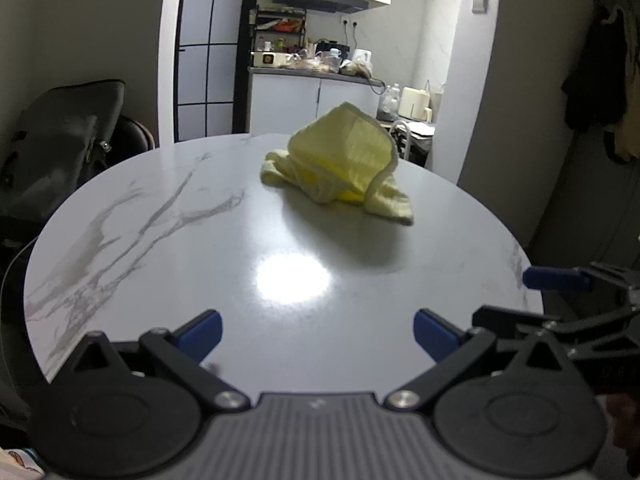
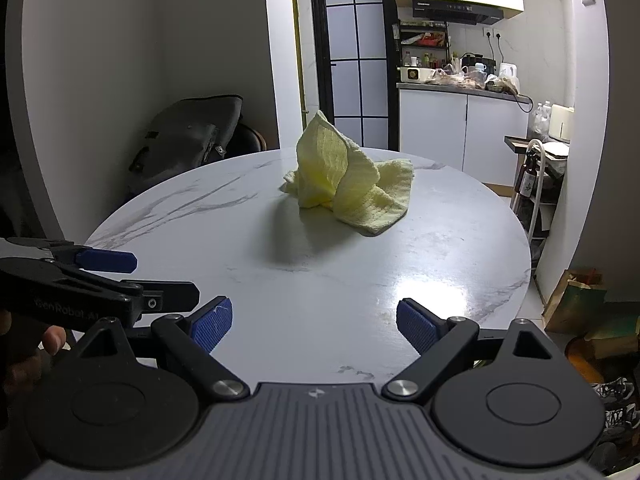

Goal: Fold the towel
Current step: 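Move both grippers open toward the crumpled yellow towel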

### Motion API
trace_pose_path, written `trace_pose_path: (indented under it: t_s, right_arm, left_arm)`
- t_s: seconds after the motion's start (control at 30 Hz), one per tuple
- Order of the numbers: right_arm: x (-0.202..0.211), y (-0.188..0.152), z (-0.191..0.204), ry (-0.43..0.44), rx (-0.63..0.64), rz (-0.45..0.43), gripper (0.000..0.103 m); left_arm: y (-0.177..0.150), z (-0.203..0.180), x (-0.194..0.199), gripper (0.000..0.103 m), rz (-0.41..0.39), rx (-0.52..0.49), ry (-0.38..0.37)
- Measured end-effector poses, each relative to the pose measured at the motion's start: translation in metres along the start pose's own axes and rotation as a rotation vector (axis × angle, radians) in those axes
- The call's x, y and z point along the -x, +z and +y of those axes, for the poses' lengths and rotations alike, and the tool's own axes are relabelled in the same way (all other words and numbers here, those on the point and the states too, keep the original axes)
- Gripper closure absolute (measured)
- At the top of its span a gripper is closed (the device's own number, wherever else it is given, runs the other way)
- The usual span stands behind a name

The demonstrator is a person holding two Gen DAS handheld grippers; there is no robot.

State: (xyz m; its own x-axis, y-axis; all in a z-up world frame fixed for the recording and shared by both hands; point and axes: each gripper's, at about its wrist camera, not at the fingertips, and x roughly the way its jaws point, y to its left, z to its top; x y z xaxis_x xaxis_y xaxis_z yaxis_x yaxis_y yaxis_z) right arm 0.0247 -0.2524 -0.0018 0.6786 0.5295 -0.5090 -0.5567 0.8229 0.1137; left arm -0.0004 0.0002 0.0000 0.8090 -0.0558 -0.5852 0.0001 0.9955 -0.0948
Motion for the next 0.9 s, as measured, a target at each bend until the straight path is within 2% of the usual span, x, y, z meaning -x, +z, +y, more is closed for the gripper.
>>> trace_pose_path:
  t_s: [0.4,0.6,0.9]
  right_arm:
    - [0.002,-0.003,0.003,0.013,-0.014,0.007,0.011]
    - [-0.003,-0.001,0.001,0.018,-0.041,0.041,0.011]
    - [-0.01,-0.002,0.005,0.001,-0.016,0.034,0.011]
  left_arm:
    - [0.0,0.001,-0.002,0.0,0.012,0.003,-0.007]
    - [-0.001,0.003,-0.004,0.0,0.016,0.001,-0.012]
    - [-0.002,0.004,-0.006,0.0,0.019,0.007,-0.012]
